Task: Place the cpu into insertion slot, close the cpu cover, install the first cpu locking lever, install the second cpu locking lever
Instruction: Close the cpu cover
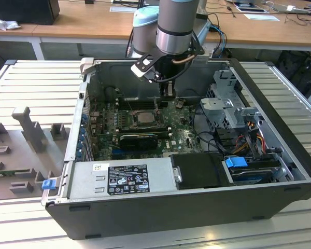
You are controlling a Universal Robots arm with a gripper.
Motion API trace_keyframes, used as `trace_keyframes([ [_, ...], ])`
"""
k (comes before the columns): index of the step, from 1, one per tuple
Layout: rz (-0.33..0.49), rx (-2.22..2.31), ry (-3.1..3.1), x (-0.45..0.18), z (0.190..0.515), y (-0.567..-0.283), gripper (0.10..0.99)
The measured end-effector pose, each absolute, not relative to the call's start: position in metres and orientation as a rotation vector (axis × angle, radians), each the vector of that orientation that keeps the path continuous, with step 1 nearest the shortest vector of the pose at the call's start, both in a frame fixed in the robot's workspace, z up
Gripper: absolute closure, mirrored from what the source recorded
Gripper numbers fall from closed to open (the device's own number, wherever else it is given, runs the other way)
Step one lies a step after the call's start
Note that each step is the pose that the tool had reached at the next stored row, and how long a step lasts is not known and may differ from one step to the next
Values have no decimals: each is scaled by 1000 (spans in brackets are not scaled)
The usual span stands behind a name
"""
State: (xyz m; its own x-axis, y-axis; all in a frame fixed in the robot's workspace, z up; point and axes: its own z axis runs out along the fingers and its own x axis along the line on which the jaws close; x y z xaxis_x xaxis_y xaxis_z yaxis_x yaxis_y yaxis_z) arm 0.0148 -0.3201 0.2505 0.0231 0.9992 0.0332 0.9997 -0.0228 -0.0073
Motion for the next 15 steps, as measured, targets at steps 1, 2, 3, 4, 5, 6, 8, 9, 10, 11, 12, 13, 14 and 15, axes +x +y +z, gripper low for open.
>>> trace_keyframes([
  [1,-29,-2226,-2176,13,250,-320,980],
  [2,-29,-2226,-2176,12,250,-320,980],
  [3,-29,-2226,-2176,11,249,-320,980],
  [4,-29,-2226,-2176,10,248,-320,980],
  [5,-29,-2226,-2176,9,246,-320,980],
  [6,-29,-2226,-2176,7,244,-320,980],
  [8,-29,-2216,-2186,5,238,-320,980],
  [9,-29,-2206,-2196,4,236,-320,980],
  [10,-28,-2199,-2203,3,234,-320,980],
  [11,-28,-2193,-2209,-3,233,-320,980],
  [12,-28,-2193,-2210,-7,233,-320,980],
  [13,-28,-2192,-2210,-11,232,-320,980],
  [14,-28,-2192,-2210,-13,232,-320,980],
  [15,-28,-2192,-2210,-15,232,-320,980],
])
